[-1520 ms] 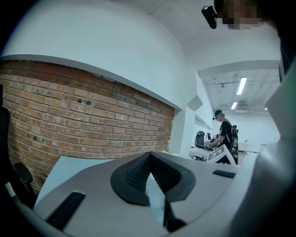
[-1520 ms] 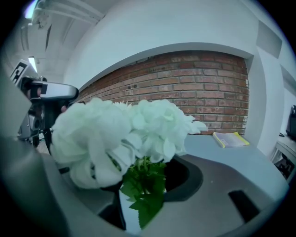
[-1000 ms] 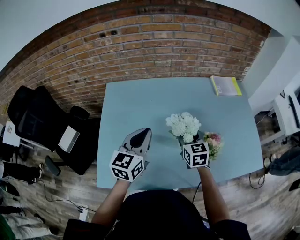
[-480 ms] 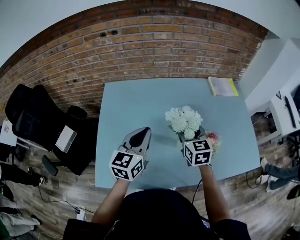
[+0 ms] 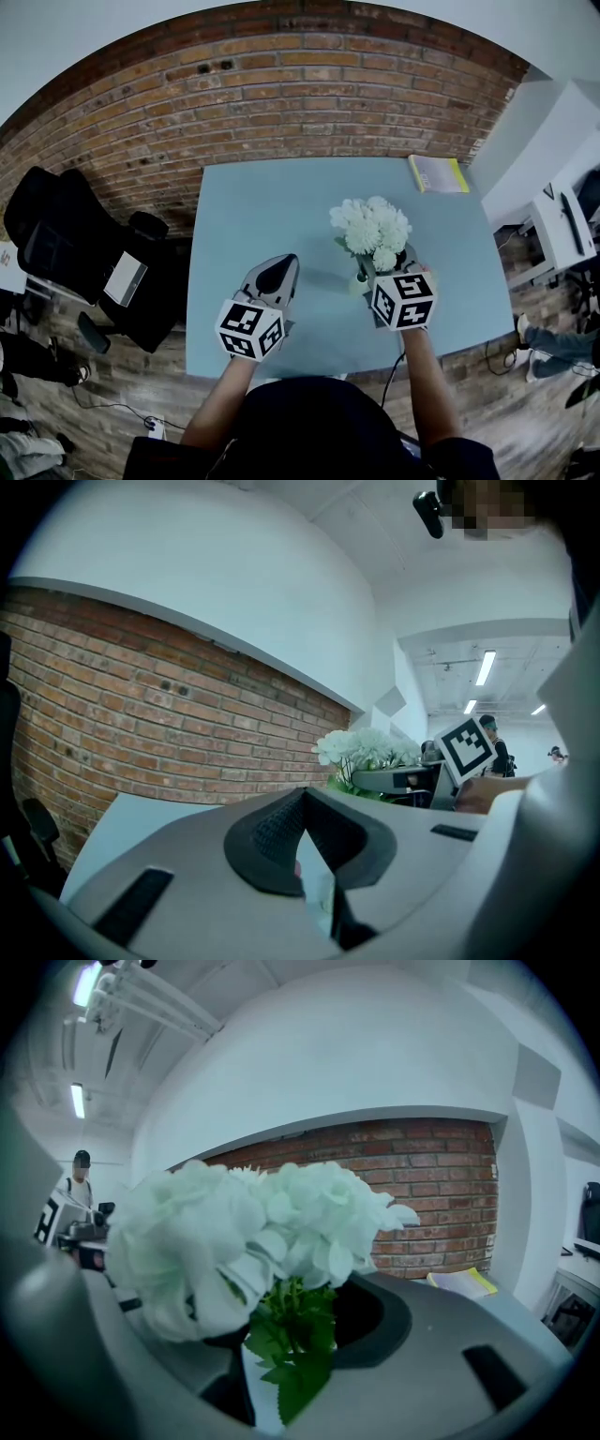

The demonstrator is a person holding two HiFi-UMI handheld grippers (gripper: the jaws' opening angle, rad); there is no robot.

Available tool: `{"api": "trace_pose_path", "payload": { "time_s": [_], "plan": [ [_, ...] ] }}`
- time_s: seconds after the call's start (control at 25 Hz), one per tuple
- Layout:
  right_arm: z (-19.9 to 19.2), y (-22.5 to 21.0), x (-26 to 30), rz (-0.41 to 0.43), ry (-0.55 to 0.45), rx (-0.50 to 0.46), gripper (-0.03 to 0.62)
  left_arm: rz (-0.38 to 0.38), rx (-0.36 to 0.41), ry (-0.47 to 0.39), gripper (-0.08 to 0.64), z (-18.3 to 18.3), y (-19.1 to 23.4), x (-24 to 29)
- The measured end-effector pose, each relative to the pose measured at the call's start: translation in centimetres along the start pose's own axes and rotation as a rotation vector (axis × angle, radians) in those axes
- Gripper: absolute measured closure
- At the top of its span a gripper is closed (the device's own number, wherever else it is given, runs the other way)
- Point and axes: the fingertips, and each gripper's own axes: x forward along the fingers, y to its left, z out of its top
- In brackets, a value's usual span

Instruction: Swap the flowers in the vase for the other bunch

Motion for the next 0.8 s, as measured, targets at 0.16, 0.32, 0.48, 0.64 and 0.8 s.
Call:
{"api": "trace_pose_path", "payload": {
  "time_s": [0.16,0.32,0.48,0.64,0.8],
  "plan": [
    [0.7,0.8,-0.1,0.008,-0.011,-0.005,0.376,0.0,0.003,-0.006,0.555,0.2,0.1,-0.3],
    [0.8,1.7,0.1,0.023,-0.013,-0.007,0.376,0.007,0.005,-0.009,0.555,0.4,0.3,-0.7],
    [0.7,2.6,0.6,0.042,-0.011,-0.005,0.376,0.02,0.004,-0.012,0.555,0.4,0.9,-1.3],
    [0.6,3.7,1.2,0.067,-0.004,0.001,0.376,0.04,0.002,-0.015,0.555,0.5,1.5,-2.0],
    [0.3,4.9,1.9,0.096,0.008,0.008,0.376,0.064,-0.002,-0.016,0.555,0.5,2.1,-2.6]
  ]
}}
